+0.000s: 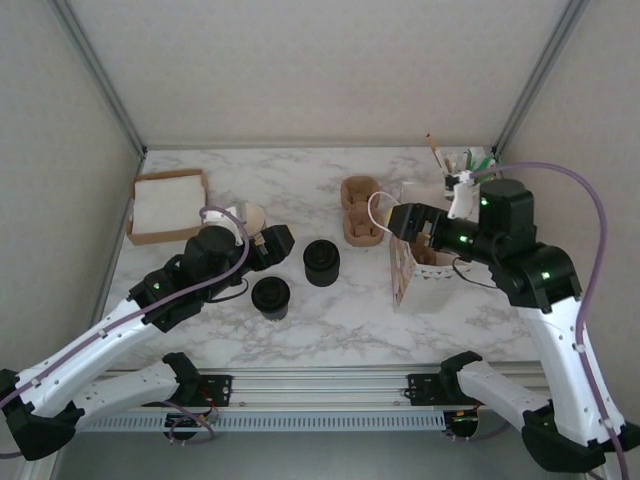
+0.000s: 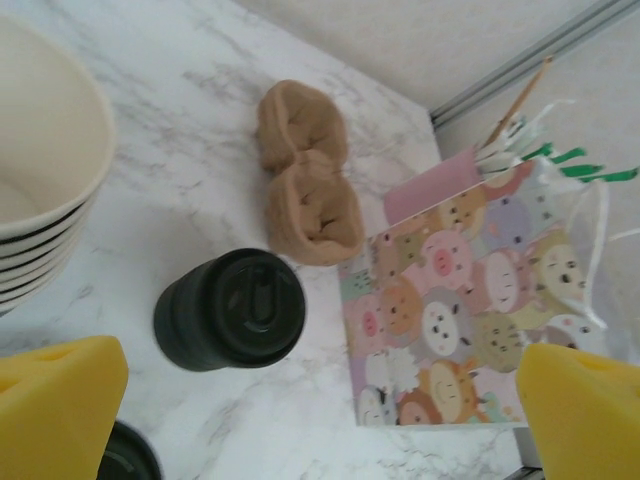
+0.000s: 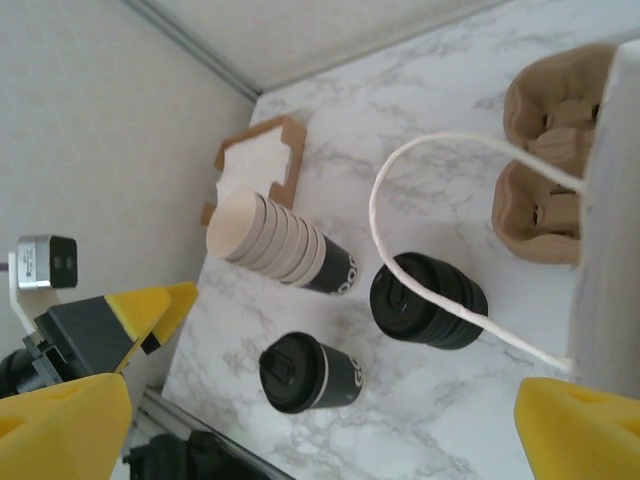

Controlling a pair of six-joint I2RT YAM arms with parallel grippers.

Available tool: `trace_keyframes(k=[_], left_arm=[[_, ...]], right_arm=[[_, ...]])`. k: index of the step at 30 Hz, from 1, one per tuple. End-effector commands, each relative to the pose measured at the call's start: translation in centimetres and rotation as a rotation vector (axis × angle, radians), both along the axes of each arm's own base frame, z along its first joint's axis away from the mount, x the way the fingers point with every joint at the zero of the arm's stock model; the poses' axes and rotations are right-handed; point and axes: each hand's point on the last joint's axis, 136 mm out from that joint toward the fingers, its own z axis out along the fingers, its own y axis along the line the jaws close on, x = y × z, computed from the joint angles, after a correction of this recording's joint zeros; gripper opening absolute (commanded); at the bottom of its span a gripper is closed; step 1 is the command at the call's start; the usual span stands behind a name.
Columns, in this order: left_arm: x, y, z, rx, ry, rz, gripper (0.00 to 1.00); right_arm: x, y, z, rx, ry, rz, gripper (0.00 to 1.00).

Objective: Pack the takeout coffee

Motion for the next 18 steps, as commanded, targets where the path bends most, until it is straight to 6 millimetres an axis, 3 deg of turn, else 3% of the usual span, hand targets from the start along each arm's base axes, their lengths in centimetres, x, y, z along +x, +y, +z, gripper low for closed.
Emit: trace_keyframes(k=[1,8,18], left_arm=[[-0.3,2.0,-1.2,0.004,0.032,0.070,1.00],[-1.0,4.4,-4.0,0.013,0.128,0.128,1.00],[-2.1,6.5,-8.9,-0.137,0.275,0.121,0.95]], right_arm=[[0.0,0.8,-0.1,-0.072,-0.026,0.021,0.99],[-0.8,4.2,-1.5,-0.246,-0.058,0.127,0.99],[-4.2,12.2,-5.8,-0.490,-0.127,0.419,0.99]])
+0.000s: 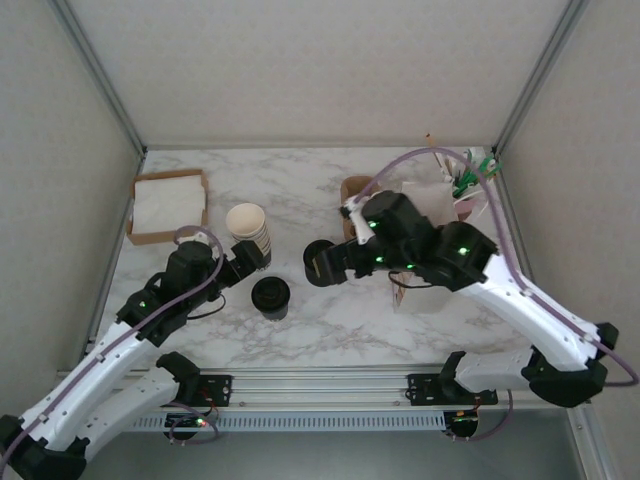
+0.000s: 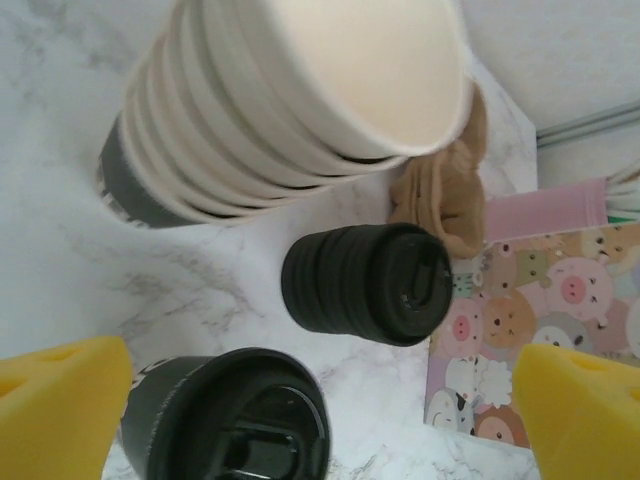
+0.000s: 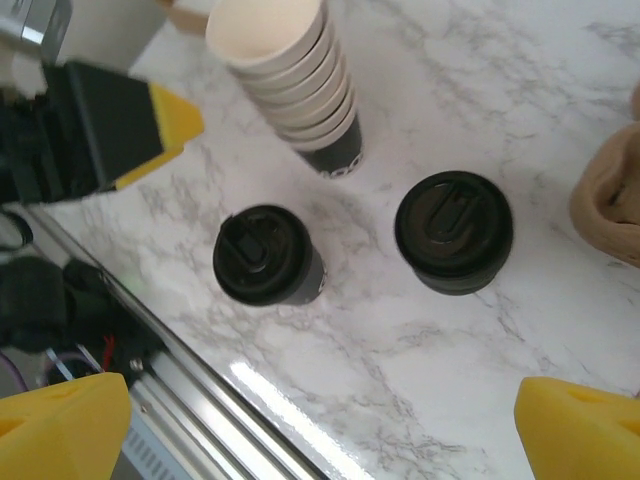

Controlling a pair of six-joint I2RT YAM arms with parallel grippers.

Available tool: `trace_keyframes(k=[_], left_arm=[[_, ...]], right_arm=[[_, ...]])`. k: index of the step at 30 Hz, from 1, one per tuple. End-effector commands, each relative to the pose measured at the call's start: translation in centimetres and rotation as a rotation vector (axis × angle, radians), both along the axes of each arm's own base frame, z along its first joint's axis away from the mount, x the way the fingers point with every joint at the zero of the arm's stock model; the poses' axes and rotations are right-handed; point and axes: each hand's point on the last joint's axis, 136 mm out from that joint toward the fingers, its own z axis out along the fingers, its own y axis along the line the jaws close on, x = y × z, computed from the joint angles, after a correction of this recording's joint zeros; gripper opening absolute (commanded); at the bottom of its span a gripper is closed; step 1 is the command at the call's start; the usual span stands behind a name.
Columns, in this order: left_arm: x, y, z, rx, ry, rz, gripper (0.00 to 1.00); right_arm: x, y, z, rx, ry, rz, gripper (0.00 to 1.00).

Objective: Pack the takeout coffee

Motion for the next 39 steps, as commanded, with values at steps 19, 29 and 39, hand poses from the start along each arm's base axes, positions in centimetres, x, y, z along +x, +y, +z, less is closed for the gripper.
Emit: trace_keyframes(k=[19,29,39], left_arm=[[-3.9,1.0,-7.5,-0.193,0.220,-0.037,0.46],[-4.5,1.1,-9.4,-0.191,0.266,-0.039,0.30],[-4.4,0.6,-9.7,-0.196,0.270,-0.075,0.29]], right_arm=[[-2.9,10.2,-11.8,-0.183,0.100,0.167,0.37],[-4.3,13.1,-14.2,-0.258,0.121,0.202,0.12],[-4.1,14.2,-16.1,-0.303,0.117,0.169,0.04]])
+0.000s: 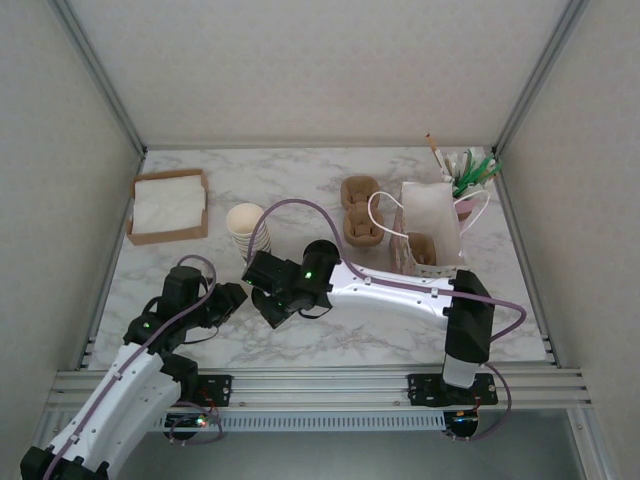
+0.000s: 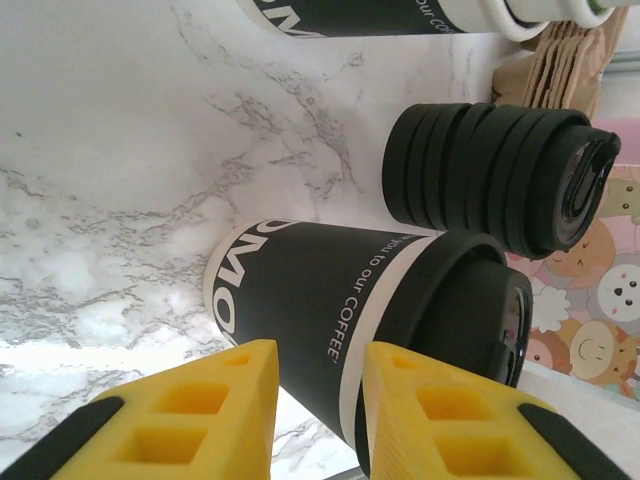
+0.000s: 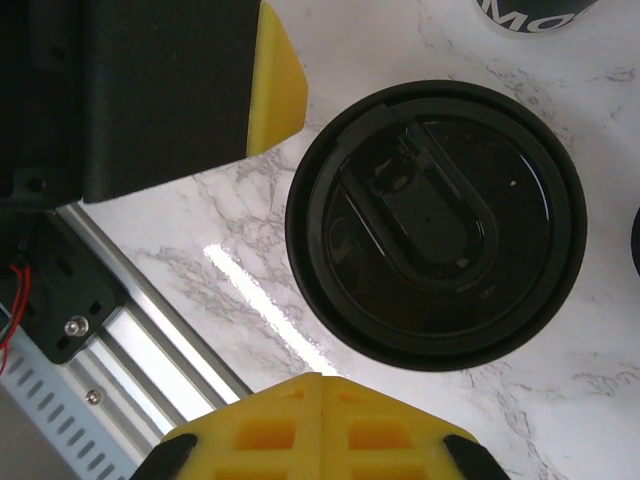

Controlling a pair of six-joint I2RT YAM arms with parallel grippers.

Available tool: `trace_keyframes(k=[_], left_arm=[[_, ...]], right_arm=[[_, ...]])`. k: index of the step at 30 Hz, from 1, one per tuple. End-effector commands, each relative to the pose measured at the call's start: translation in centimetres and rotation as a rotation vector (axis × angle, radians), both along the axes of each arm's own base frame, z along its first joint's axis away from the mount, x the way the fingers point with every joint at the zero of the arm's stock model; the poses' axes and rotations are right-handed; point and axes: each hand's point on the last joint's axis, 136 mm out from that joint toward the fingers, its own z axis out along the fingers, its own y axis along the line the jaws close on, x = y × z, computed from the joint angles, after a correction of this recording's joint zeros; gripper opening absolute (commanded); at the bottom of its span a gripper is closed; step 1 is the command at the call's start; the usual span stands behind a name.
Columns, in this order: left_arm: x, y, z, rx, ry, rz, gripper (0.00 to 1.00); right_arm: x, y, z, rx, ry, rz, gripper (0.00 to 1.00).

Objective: Pack the takeout coffee

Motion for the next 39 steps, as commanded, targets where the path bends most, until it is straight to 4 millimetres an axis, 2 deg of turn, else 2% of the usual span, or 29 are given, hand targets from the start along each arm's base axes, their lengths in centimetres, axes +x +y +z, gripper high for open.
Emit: trace_keyframes(k=[1,9,14,18,25,39], left_arm=[[0.0,-0.2,-0.1,-0.007,-0.010,-0.023,0.29],[0.0,-0.4,-0.4,-0.009,-0.007,-0.040,0.27],[0.0,-0.5,-0.4,-0.011,-0.009,-0.044,0.27],[0.0,-0.6,-0.6,-0.013,-0.006,-0.048,0.26],[0.1,-0.6,-0.8,-0.012,-0.003,-0.048,0.26],[0.1,-0.7,-1.1,-0.016,-0.002,-0.051,0.25]], right_arm=[[0.2,0.4,0.1,-0.018,-0.031,-0.021,0.04],[0.6,0.7,-0.9,-0.055,-0.039,-0.038,0.03],[1.1,0.8,0.0,-0.047,-0.064,-0.048,0.04],[1.6,0.8,0.0,-0.066,-0.081,-0.056,0.04],[1.6,0.8,-1.5,-0.107,-0.059,-0.059,0.04],[1.2,-0.4,-4.7,-0.182,-0.001,-0.086,0.04]])
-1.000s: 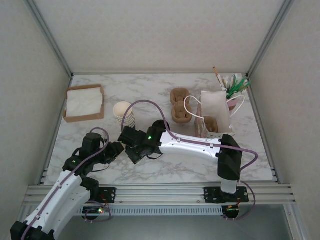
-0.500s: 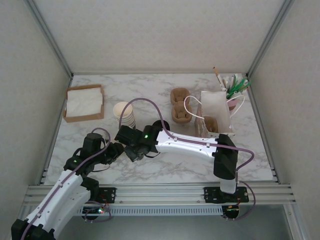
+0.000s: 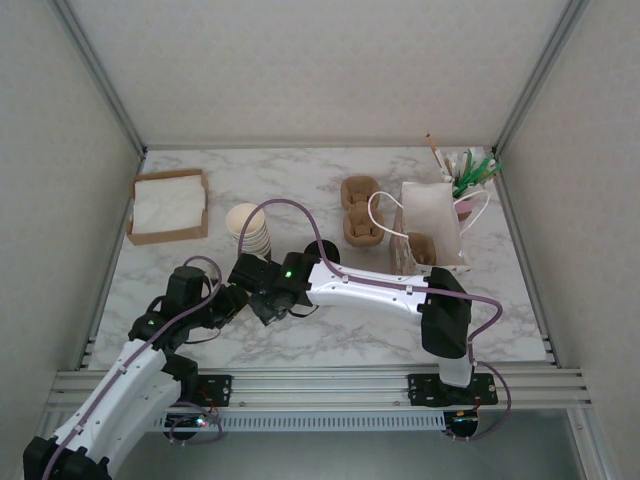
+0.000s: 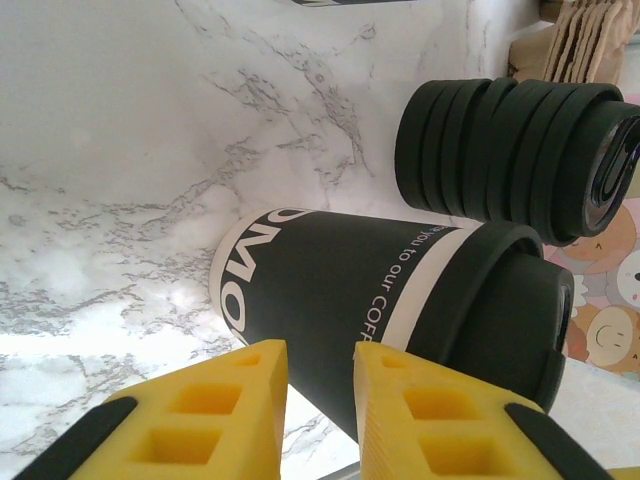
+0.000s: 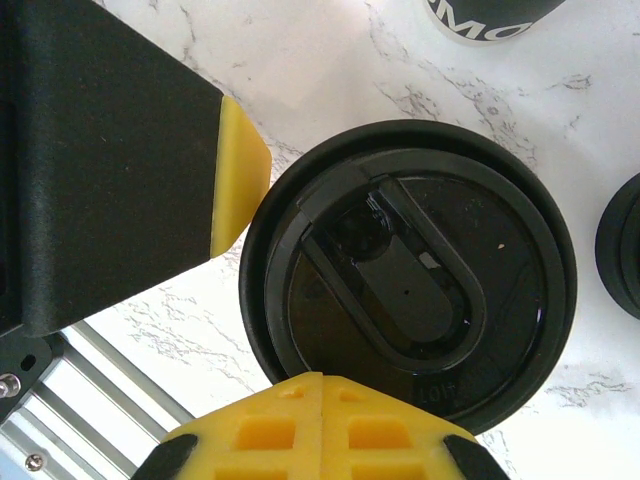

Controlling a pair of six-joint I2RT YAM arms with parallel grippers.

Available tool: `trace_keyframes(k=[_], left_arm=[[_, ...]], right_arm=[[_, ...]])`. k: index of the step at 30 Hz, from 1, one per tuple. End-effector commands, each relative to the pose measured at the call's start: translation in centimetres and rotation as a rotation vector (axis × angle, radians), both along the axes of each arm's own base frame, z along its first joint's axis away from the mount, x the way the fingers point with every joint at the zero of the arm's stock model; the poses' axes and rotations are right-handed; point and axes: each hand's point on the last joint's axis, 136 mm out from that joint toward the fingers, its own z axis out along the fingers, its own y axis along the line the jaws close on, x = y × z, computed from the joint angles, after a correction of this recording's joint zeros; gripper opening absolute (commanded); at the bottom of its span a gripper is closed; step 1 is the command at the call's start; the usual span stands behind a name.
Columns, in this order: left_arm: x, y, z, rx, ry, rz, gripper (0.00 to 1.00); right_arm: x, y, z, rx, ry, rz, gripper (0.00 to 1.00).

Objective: Pack the takeout coffee

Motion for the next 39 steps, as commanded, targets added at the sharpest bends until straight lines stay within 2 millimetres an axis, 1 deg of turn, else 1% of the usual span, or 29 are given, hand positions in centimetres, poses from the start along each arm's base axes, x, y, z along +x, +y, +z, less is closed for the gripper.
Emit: trace_keyframes(k=[1,7,10,12,18,20,23,26,29,32,34,35,36,39], left_arm=[[0.2,-0.1,0.1,-0.009,-0.015,-0.010,0.24],[0.3,-0.1,0.0,-0.008,-0.012,-0.010,0.24],[0.3,-0.2,0.1,-0.012,-0.012,-0.010,0.24],[0.4,-0.1,0.3,-0.010,-0.020,-0.009,0.24],[0.7,0.3,1.5,0.002,-0.046,0.016,0.25],[0.7,0.4,1.6,0.006,-0.048,0.025,0.25],[0.8,0.6,1.9,0.008,-0.057,0.038,0.25],[0.9,1.1,2.4,0.027,-0.069,0.057,0.25],[1.1,2.4,3.4,0.078,-0.090,0.108,0.29],[1.3,4.2,4.7,0.137,-0.115,0.190,0.38],[1.3,5.4,5.9,0.168,-0.145,0.250,0.44],[1.3,6.0,6.7,0.178,-0.163,0.279,0.49],[1.3,6.5,7.3,0.188,-0.177,0.305,0.51],[1.2,7.3,8.3,0.204,-0.199,0.347,0.55]], right_arm=[[-0.5,-1.4,-3.3,-0.096,0.050,-0.027,0.04],[-0.6,-1.7,-4.2,-0.115,0.071,-0.033,0.04],[-0.5,-1.8,-3.8,-0.111,0.070,-0.033,0.04],[-0.4,-1.5,-2.9,-0.096,0.063,-0.029,0.05],[0.1,-0.4,1.8,-0.015,0.033,-0.015,0.20],[0.3,-0.2,3.0,-0.001,0.024,-0.010,0.24],[0.6,-0.1,4.2,0.011,0.015,-0.012,0.32],[1.1,-0.2,4.6,0.006,0.018,-0.027,0.46],[1.6,-0.2,4.8,-0.003,0.017,-0.037,0.59],[2.0,-0.3,4.8,-0.017,0.019,-0.046,0.74],[2.1,-0.2,4.8,-0.024,0.021,-0.042,0.83],[2.1,-0.1,4.7,-0.025,0.025,-0.037,0.89],[2.0,0.1,4.7,-0.026,0.027,-0.033,0.98],[2.5,0.2,4.6,-0.036,0.016,-0.064,0.99]])
